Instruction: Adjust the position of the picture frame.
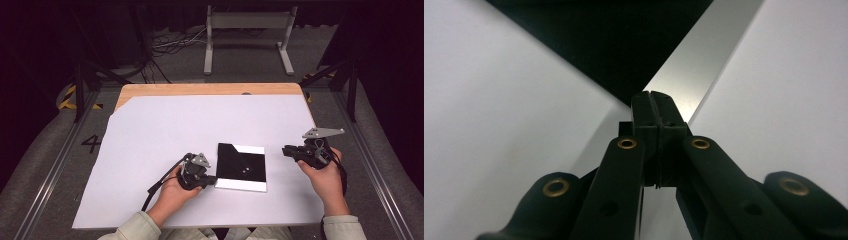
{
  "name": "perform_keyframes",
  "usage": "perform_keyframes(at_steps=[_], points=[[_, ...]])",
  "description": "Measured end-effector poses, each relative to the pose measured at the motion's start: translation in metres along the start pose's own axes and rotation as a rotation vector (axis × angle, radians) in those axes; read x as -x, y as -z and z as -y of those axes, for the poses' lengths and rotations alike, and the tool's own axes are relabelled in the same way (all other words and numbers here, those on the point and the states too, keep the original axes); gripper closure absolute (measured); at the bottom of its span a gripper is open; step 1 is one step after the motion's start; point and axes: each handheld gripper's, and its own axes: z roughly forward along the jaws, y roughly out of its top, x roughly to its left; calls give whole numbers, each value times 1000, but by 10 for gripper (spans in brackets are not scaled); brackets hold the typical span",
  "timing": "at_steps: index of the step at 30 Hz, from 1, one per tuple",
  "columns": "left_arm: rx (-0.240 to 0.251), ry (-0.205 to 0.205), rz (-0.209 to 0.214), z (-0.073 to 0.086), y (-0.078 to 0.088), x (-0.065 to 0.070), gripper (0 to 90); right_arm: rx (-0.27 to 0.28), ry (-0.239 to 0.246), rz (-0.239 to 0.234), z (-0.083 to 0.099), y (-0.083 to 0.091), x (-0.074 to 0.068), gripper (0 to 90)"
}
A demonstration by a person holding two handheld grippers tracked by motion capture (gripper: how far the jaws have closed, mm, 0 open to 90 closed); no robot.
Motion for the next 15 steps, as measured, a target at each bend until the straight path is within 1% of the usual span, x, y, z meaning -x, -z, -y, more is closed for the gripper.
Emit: perform_keyframes(at_steps=[2, 3, 6, 8, 9, 10, 13, 14, 15], points=[[0, -3, 4, -1, -2, 3, 900, -8, -1, 3, 0, -2, 0, 809], [2, -12, 1, -2, -3, 4, 900, -10, -1, 4, 1, -2, 0, 810], [-2, -8, 11, -2, -2, 3, 900, -14, -2, 10, 1, -4, 0, 818], [-5, -19, -12, -2, 0, 3, 900, -19, -6, 15, 1, -5, 0, 829], [-1, -11, -25, -2, 3, 3, 900, -24, -7, 18, 0, -6, 0, 839], [7, -19, -39, -2, 7, 2, 900, -28, -8, 22, 0, -8, 0, 851], [32, -17, -86, 0, 22, -3, 899, -41, -21, 31, -2, -14, 1, 900], [41, -18, -105, 1, 28, -6, 894, -40, -27, 29, -3, -15, 2, 900], [52, -8, -118, 3, 34, -8, 890, -44, -33, 26, -4, -18, 2, 900]])
